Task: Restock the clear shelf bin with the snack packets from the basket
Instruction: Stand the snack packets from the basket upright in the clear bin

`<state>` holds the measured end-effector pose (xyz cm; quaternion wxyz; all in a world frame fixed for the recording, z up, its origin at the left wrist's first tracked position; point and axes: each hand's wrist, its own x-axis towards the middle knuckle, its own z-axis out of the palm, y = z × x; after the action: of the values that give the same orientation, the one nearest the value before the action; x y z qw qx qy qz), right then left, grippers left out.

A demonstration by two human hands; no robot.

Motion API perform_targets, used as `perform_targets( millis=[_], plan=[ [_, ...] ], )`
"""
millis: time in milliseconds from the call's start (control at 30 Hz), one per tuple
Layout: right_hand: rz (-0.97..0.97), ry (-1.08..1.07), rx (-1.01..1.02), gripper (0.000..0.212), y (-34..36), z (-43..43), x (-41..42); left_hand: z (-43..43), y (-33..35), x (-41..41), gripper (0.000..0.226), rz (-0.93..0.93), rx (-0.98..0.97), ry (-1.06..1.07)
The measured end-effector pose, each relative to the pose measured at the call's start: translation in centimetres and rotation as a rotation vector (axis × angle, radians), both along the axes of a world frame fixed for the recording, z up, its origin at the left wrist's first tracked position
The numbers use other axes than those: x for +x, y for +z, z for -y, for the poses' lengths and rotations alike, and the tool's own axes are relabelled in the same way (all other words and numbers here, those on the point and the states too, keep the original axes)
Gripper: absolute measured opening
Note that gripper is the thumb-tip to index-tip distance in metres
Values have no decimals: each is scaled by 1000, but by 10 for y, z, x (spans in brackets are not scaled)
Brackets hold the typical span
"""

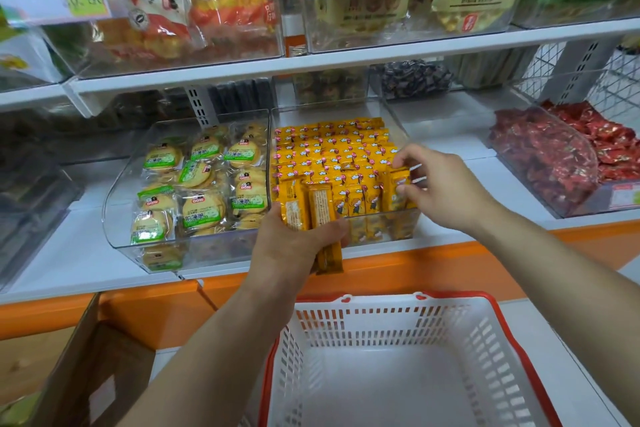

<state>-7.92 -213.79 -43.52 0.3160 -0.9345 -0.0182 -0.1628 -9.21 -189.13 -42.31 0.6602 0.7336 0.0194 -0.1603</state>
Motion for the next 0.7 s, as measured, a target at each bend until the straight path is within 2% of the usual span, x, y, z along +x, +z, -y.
perform_targets(
  millis=[167,400,467,500,533,567,633,667,700],
  plan=[
    [-119,-28,-498,8,-2,-3,0,-5,-3,2,40,24,14,-28],
    [-285,-43,-691,30,-8,-16,-6,-7,-3,0,36,21,13,-77],
    [-235,-68,-686,36,-3,-17,-11,-6,-5,-1,35,-8,-10,-110],
    [-162,-90,-631,36,0,-18,-14,-5,-6,-2,33,-27,-30,-135],
    [-95,-98,-482,33,3,-22,-18,-4,-8,-3,31,-44,-49,-161],
    [-70,-84,-249,30,7,-29,-23,-4,-9,-4,31,-55,-62,-185],
    [-179,14,274,29,14,-48,-32,-2,-10,-6,32,-56,-77,-230],
    [-258,68,437,33,16,-56,-35,-1,-11,-6,34,-50,-87,-248],
    [-309,110,495,38,16,-61,-38,0,-10,-7,36,-45,-102,-262]
  ],
)
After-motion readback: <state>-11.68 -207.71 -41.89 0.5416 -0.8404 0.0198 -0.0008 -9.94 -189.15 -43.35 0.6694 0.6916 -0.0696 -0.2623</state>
